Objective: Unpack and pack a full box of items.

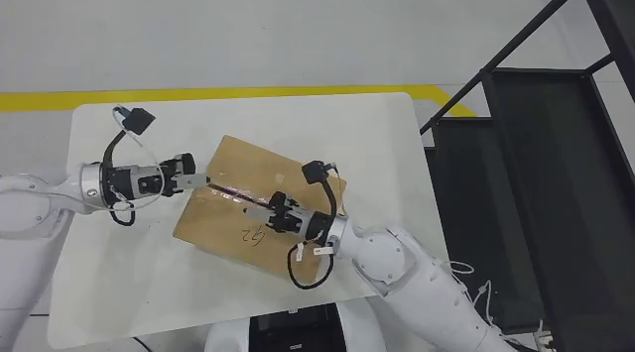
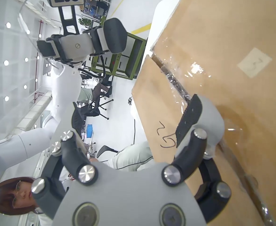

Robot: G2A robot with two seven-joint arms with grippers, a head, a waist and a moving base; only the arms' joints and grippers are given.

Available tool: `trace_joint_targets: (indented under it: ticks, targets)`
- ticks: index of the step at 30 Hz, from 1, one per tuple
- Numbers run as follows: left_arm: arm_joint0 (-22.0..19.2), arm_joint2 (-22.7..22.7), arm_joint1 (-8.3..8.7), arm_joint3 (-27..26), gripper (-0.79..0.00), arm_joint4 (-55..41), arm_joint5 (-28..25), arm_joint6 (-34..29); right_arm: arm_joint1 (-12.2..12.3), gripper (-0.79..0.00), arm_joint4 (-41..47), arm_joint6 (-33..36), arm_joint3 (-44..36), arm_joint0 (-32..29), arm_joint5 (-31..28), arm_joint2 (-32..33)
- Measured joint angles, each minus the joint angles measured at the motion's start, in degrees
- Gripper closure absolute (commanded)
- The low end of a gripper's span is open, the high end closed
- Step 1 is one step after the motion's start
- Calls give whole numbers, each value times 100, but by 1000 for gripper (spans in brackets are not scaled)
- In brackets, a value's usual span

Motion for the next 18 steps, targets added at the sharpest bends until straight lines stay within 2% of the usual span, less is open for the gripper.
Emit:
trace_joint_targets:
  ticks: [4,10,18]
  targets:
    - [-187,328,-61,36,-785,-281,38,-175,65,-785,-30,-3,-197,-281,-36,232]
    - [-707,1277,-273,342,-785,-520,58,-331,133,-785,-31,1,-319,-606,-86,459]
    - [-1514,2298,-609,1283,-785,-837,-37,-534,194,-785,92,88,-333,-888,-488,559]
